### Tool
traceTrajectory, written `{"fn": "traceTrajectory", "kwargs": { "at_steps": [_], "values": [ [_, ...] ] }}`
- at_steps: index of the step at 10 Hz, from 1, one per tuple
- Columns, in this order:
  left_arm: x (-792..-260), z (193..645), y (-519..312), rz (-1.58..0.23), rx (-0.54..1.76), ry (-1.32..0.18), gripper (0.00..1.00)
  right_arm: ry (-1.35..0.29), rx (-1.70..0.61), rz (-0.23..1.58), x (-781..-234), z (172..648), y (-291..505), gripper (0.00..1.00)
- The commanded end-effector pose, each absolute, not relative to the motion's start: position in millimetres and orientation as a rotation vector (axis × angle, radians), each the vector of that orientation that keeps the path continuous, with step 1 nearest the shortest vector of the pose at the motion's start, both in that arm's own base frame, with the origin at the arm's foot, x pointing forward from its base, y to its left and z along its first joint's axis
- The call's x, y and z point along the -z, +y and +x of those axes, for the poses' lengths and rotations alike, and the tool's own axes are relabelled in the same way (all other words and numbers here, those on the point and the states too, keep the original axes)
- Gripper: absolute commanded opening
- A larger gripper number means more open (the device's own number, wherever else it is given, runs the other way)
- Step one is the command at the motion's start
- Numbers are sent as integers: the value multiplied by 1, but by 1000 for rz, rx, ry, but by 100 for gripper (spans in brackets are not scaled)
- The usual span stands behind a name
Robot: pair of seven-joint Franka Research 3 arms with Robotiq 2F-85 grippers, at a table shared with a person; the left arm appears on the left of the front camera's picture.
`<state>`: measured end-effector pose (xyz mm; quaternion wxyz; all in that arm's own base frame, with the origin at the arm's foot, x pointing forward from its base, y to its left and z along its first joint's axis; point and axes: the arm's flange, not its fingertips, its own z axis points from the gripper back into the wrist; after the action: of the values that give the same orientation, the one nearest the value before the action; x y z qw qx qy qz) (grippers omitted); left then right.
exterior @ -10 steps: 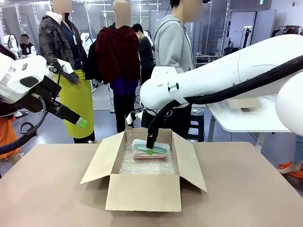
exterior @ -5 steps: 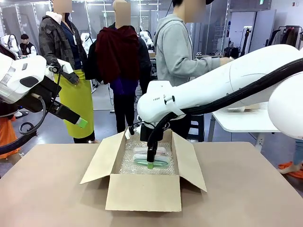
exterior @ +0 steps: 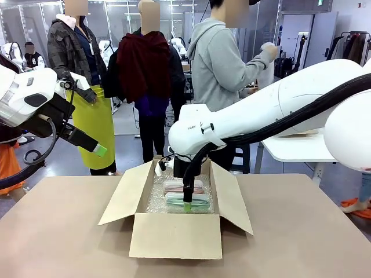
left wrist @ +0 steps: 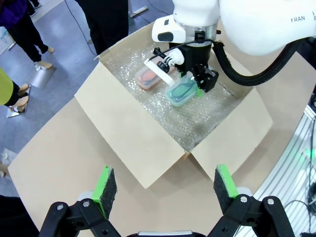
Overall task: Pack the glasses set securely to prepare it for shipping.
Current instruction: Put the Glasses case from the right side of the table into the Package Box.
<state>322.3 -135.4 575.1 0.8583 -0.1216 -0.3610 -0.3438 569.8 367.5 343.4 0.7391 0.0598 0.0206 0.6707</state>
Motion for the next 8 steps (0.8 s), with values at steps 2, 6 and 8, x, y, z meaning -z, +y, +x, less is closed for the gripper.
{"fn": "traceTrajectory", "kwargs": {
  "at_steps": [2, 6, 8],
  "values": [
    [-576, 323, -133, -257, 728, -765, 100, 61, -1498, 130, -345, 566, 363, 100],
    [-576, 323, -133, -257, 728, -765, 100, 40, -1495, 136, -348, 566, 361, 100],
    [-576, 323, -133, -257, 728, -765, 100, 50, -1475, 132, -344, 571, 364, 100]
  ]
}}
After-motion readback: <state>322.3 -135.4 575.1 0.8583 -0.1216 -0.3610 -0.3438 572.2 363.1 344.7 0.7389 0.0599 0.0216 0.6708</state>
